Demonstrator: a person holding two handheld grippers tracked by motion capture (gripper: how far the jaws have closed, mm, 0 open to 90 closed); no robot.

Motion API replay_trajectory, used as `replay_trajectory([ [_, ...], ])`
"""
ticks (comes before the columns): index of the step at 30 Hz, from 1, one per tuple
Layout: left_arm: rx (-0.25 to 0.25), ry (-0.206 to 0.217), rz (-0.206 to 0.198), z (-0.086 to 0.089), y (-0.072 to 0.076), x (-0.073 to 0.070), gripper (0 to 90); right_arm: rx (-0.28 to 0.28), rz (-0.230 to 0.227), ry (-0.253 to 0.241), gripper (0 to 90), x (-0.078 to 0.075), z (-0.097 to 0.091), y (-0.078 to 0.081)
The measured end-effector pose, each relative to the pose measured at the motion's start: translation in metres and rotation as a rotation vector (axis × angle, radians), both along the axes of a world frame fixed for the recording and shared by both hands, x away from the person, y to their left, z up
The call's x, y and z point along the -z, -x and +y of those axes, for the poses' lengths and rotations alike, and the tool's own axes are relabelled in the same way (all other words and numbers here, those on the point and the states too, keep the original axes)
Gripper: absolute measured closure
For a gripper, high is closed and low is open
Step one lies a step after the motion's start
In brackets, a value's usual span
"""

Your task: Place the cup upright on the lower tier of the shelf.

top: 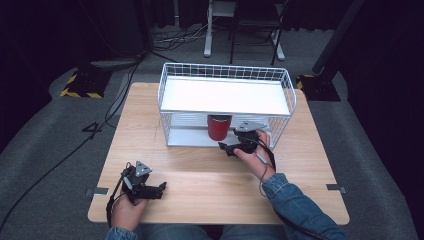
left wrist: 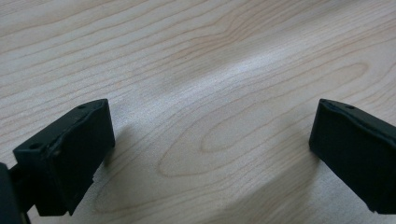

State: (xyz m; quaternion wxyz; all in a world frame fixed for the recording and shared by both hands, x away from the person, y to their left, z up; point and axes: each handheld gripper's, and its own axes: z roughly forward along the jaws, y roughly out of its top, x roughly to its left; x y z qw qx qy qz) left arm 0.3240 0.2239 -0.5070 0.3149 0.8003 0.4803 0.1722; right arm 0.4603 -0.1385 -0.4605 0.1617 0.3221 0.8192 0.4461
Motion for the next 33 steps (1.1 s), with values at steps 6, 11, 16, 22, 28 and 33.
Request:
replay_trajectory([
  [6, 0.002, 0.002, 0.0, 0.0, 0.001, 0.0, 0.6, -0.02, 0.002, -0.018, 15.8, -0.011, -0.018, 0.014],
  [11, 0.007, -0.001, 0.0, 0.001, 0.002, 0.0, 0.6, -0.058, 0.001, -0.002, 15.8, -0.02, -0.034, 0.027],
  [16, 0.011, 0.0, 0.0, 0.004, 0.005, 0.0, 0.9, -0.074, 0.004, 0.003, 15.8, -0.028, -0.051, 0.04],
  [22, 0.014, -0.001, 0.0, 0.005, 0.006, 0.0, 0.9, -0.074, 0.016, 0.003, 15.7, -0.033, -0.074, 0.055],
  [28, 0.015, 0.0, 0.001, 0.005, 0.006, 0.0, 0.7, -0.039, 0.023, -0.007, 15.8, -0.035, -0.1, 0.067],
  [33, 0.011, 0.001, 0.0, 0.005, 0.004, 0.0, 0.5, 0.0, 0.027, -0.014, 15.8, -0.036, -0.121, 0.076],
])
